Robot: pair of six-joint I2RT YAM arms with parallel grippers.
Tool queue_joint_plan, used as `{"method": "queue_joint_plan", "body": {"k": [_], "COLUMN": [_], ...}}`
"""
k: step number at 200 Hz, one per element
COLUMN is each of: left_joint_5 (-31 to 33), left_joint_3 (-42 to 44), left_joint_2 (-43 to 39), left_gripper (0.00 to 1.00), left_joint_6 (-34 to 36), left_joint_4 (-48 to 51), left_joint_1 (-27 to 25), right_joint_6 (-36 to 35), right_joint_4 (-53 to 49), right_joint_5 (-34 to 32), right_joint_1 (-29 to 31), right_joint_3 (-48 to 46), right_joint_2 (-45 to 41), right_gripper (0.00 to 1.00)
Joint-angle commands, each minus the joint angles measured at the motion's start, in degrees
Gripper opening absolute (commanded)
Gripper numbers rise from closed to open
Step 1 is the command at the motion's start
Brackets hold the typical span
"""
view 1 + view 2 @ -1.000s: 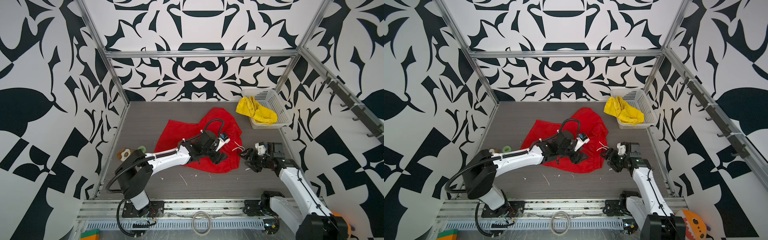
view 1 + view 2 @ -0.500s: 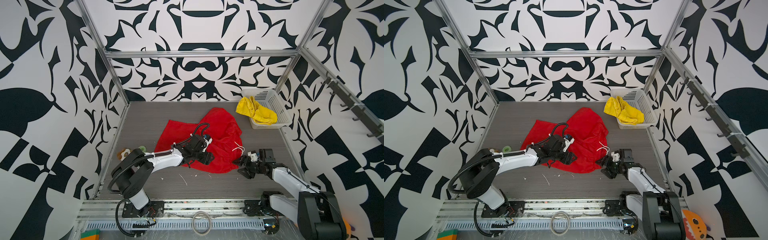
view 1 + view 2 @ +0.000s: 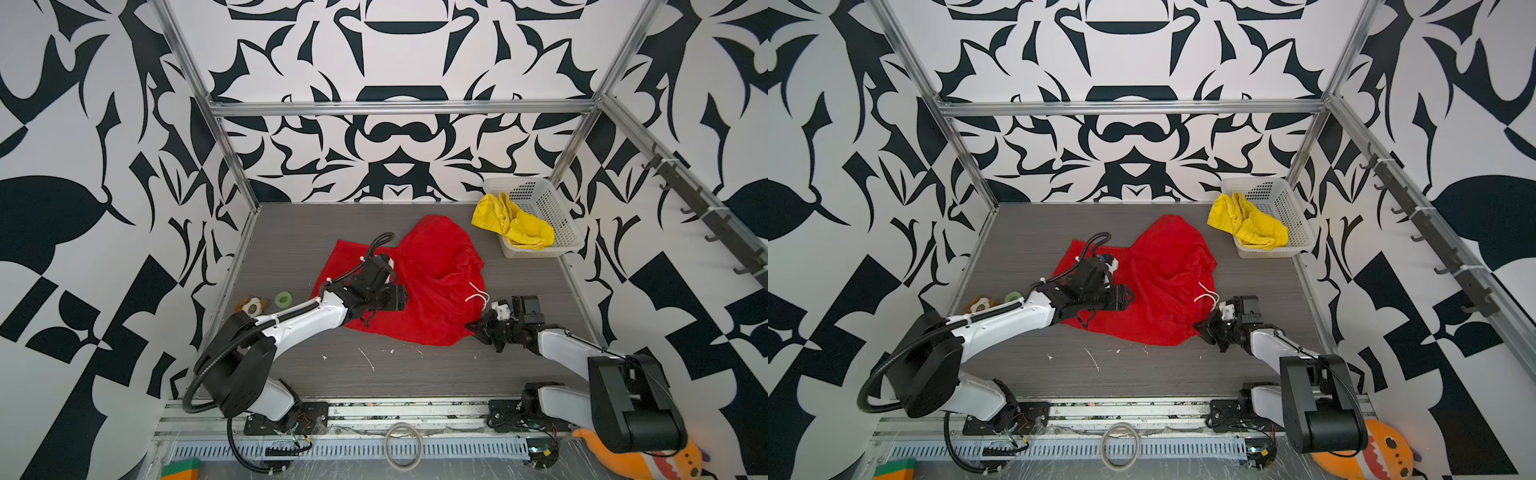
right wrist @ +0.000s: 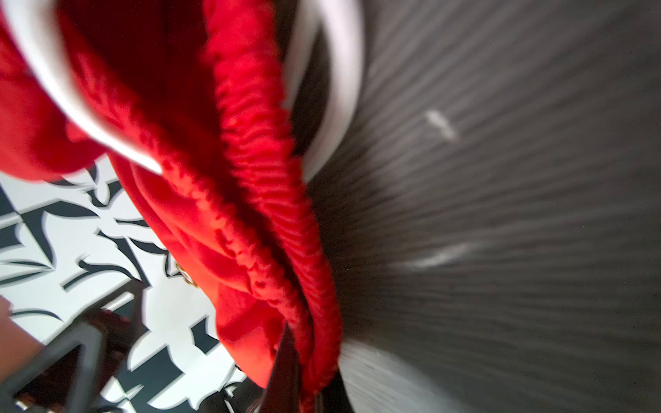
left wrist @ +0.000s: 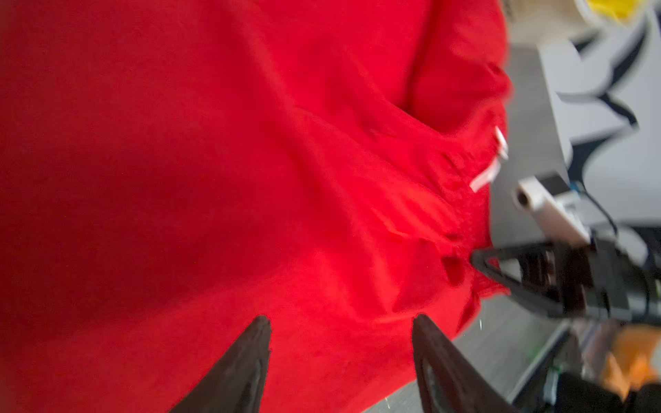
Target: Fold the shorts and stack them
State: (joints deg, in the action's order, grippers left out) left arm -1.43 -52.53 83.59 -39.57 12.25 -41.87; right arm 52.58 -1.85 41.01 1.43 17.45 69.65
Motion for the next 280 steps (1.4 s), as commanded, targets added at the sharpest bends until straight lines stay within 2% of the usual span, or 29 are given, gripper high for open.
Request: {"method": "queue_joint_plan", "body": {"k": [1, 16, 36, 57, 78, 98, 126, 185, 234, 280], "left_joint_5": [4.9, 1.7, -3.2, -6.8, -9.4, -11.5, -12.9, -11.2, -6.5, -5.7], "left_joint_3": [-2.0, 1.1, 7.6, 12.6, 14.6, 15.4, 15.4, 12.0, 10.9, 8.6], "left_joint_2": [-5.0, -9.7, -18.4, -24.1, -25.1, -22.4, -17.1, -6.5, -4.4, -0.9], "left_gripper": [0.67, 0.67, 0.66, 0.63, 0.59, 0.58, 0.56, 0.54, 0.53, 0.52], "left_joint_6": [-13.4, -17.7, -22.9, -26.8, -26.2, -24.4, -24.0, -23.6, -22.3, -21.1], "left_joint_4": [20.6, 24.3, 24.0, 24.7, 27.1, 27.4, 24.9, 20.5, 20.0, 18.6], "left_joint_1": [6.2, 13.0, 22.6, 31.9, 39.0, 43.2, 45.6, 45.6, 45.6, 45.7], "right_joint_6": [-3.1, -2.9, -2.8, -2.8, -3.7, -4.1, -4.2, -3.2, -3.1, -3.4], "right_joint_4": [-4.4, -4.5, -5.1, -6.3, -7.5, -7.8, -7.6, -7.7, -9.4, -10.7], "right_joint_5": [-2.8, -2.5, -3.3, -4.2, -4.8, -5.0, -5.2, -6.9, -7.8, -7.7], "right_joint_1": [0.5, 0.8, 1.8, 2.6, 3.2, 3.6, 4.7, 7.4, 8.0, 8.1], "right_joint_3": [3.1, 3.2, 3.6, 4.4, 5.3, 5.9, 6.3, 6.9, 7.2, 7.2], "right_joint_2": [-1.8, -2.1, -3.3, -4.4, -5.0, -4.8, -4.3, -4.9, -6.4, -7.1], "right_gripper": [0.0, 0.0, 0.0, 0.0, 0.0, 0.0, 0.0, 0.0, 0.0, 0.0]}}
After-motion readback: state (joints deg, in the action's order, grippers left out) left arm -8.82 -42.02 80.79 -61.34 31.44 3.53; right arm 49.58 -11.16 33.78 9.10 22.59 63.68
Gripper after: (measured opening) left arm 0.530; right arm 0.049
